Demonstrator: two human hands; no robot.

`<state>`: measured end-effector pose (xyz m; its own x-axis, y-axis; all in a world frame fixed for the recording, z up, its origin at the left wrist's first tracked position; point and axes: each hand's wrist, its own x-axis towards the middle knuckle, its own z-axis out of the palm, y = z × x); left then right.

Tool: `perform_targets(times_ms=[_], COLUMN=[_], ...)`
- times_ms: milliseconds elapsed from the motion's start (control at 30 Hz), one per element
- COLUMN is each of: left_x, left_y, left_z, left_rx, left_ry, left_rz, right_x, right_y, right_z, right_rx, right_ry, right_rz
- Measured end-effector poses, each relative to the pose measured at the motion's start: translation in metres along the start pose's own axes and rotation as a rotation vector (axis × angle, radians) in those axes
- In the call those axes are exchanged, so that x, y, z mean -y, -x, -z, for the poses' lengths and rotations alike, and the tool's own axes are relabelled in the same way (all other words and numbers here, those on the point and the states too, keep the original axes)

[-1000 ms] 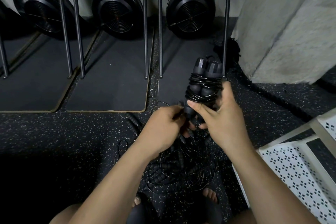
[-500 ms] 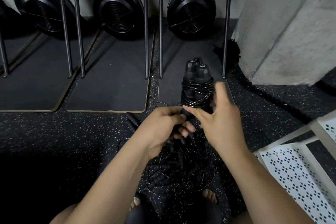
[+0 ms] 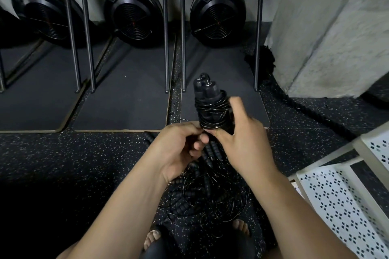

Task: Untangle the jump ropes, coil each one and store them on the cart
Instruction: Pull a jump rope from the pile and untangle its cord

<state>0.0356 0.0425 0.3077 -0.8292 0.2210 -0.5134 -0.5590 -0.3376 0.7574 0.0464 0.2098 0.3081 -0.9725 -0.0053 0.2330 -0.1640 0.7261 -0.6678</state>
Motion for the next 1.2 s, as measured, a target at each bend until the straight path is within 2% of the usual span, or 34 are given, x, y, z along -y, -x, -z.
perform_targets(times_ms=[133,267,333,433,500,600,633,700,833,967,1067,1200], left_x=[-0.008,-0.010,-0.007,0.000,0.002,0.003,0.003,0.001,-0.009,-0.016,-0.017,-0.020], left_y=[-0.004,0.000,-0.001,-0.002,0.002,0.007,0.008,0.008,0.005,0.002,0.002,-0.002], left_z=[0.017,0.018,0.018,0.014,0.006,-0.003,-0.003,0.000,0.007,0.015,0.015,0.020], left_rx=[-0.145,-0.159,-0.149,-0.195,-0.253,-0.314,-0.320,-0.305,-0.229,-0.273,-0.290,-0.410], left_ry=[-0.170,-0.418,-0.523,-0.708,-0.687,-0.612,-0.612,-0.568,-0.209,-0.183,-0.232,-0.330], left_rz=[-0.126,-0.251,-0.364,-0.544,-0.604,-0.596,-0.581,-0.524,-0.356,-0.337,-0.364,-0.461], right_x=[-0.006,-0.009,-0.009,-0.008,-0.004,0.004,0.007,0.008,0.004,0.009,0.013,0.020], right_y=[-0.002,0.001,0.001,0.005,0.007,0.007,0.008,0.009,0.011,0.015,0.016,0.015], right_z=[0.004,0.004,0.001,-0.003,-0.004,-0.001,0.002,0.006,0.009,0.010,0.010,-0.001], right_rx=[0.190,0.346,0.341,0.325,0.354,0.436,0.469,0.541,0.668,0.805,0.746,0.502], right_ry=[-0.153,-0.481,-0.584,-0.602,-0.678,-1.004,-1.030,-0.975,-0.891,-0.904,-0.972,-0.982], right_rz=[-0.074,-0.188,-0.215,-0.198,-0.220,-0.337,-0.343,-0.318,-0.316,-0.329,-0.441,-0.679])
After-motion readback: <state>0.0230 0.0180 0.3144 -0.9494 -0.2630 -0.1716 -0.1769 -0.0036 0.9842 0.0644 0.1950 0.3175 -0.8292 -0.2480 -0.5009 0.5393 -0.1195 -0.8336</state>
